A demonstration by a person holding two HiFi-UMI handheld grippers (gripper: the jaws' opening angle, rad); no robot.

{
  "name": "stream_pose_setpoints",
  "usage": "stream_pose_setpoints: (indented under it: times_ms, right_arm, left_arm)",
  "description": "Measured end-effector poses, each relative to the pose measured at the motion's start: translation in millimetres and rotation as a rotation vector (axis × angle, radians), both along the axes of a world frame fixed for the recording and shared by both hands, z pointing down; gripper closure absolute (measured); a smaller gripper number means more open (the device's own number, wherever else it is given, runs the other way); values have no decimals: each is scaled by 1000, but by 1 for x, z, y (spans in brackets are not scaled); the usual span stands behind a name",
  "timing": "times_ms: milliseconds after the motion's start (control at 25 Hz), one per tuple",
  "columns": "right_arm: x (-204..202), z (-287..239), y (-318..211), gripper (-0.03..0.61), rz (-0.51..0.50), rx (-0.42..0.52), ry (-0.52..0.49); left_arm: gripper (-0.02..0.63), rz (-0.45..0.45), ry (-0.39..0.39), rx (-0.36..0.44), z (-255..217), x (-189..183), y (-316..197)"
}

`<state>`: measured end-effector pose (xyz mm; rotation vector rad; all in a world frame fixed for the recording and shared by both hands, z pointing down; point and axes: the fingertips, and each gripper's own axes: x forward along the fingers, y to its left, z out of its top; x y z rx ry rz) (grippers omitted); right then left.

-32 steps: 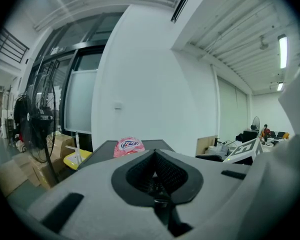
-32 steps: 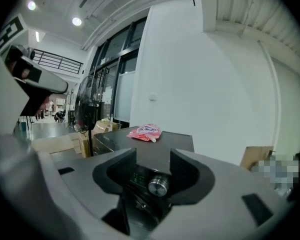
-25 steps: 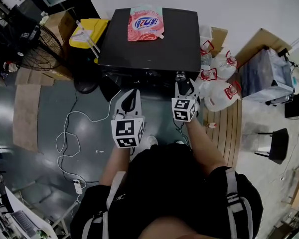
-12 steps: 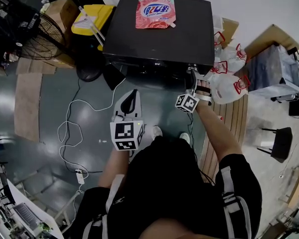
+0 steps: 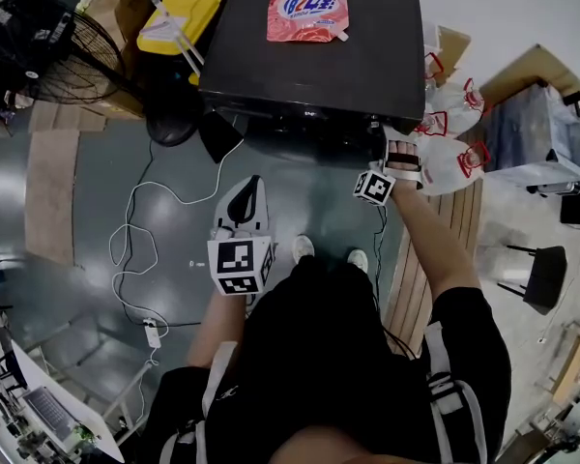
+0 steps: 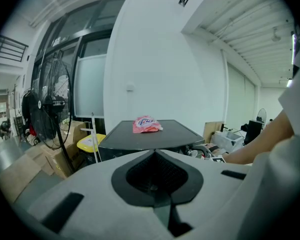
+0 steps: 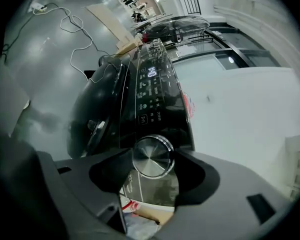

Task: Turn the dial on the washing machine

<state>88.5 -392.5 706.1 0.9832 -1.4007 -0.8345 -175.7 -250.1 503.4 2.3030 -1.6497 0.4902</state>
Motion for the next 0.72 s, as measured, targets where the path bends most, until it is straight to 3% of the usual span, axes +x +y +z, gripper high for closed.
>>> stream_pose_setpoints:
  times_ms: [280, 560, 720]
  right_arm:
    - [-3, 5, 2, 321, -33, 3, 17]
    - [1, 5, -2, 321, -63, 110, 137]
    - [1, 2, -5, 321, -46, 161, 138]
  left_arm:
    - [618, 1, -1, -3, 3, 1, -2]
    - [618, 3, -6, -5, 4, 4, -1]
    - [618, -4, -11, -5, 5, 1, 1]
